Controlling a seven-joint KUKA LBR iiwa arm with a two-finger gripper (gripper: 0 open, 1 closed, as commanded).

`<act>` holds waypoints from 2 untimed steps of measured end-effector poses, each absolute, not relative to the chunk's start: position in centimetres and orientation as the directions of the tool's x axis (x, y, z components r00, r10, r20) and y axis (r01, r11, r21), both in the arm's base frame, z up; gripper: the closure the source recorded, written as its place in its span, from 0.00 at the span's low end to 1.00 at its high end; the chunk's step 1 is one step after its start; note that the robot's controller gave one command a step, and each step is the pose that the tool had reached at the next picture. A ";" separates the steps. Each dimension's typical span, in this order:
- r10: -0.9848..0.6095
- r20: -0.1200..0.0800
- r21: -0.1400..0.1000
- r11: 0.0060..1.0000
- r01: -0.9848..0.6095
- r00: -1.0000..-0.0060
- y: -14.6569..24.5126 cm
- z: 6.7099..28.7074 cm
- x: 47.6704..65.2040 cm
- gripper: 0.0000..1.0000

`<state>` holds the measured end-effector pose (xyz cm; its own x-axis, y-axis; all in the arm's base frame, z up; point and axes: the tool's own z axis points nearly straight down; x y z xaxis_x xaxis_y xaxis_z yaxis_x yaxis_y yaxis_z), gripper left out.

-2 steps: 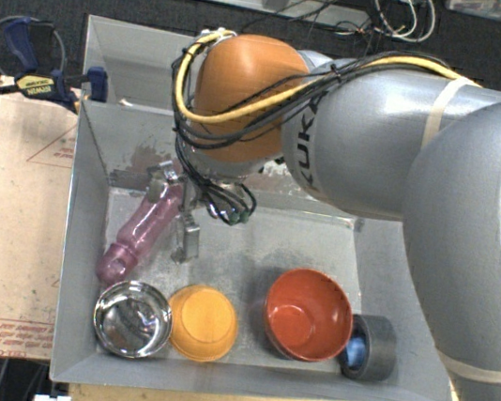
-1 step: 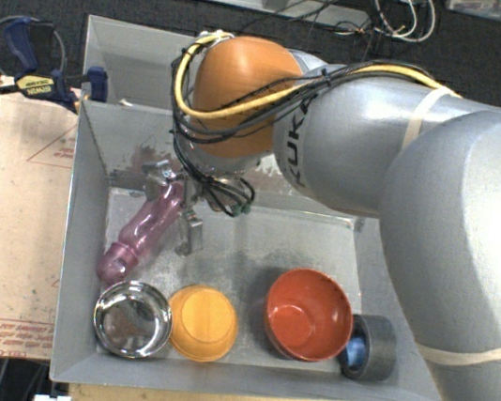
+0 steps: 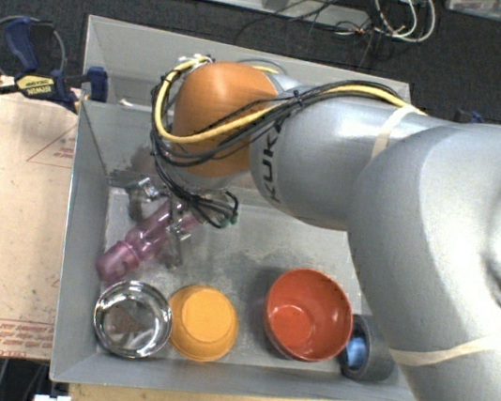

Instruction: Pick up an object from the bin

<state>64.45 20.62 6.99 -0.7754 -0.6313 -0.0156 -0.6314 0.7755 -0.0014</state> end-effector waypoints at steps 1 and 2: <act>-0.604 -0.014 0.001 0.797 -0.604 -0.797 19.5 7.0 65.6 1.00; -0.604 -0.014 0.002 0.797 -0.604 -0.797 19.5 7.0 65.6 1.00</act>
Offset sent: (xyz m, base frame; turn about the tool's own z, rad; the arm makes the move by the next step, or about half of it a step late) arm 0.0000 0.0000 0.0000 0.0000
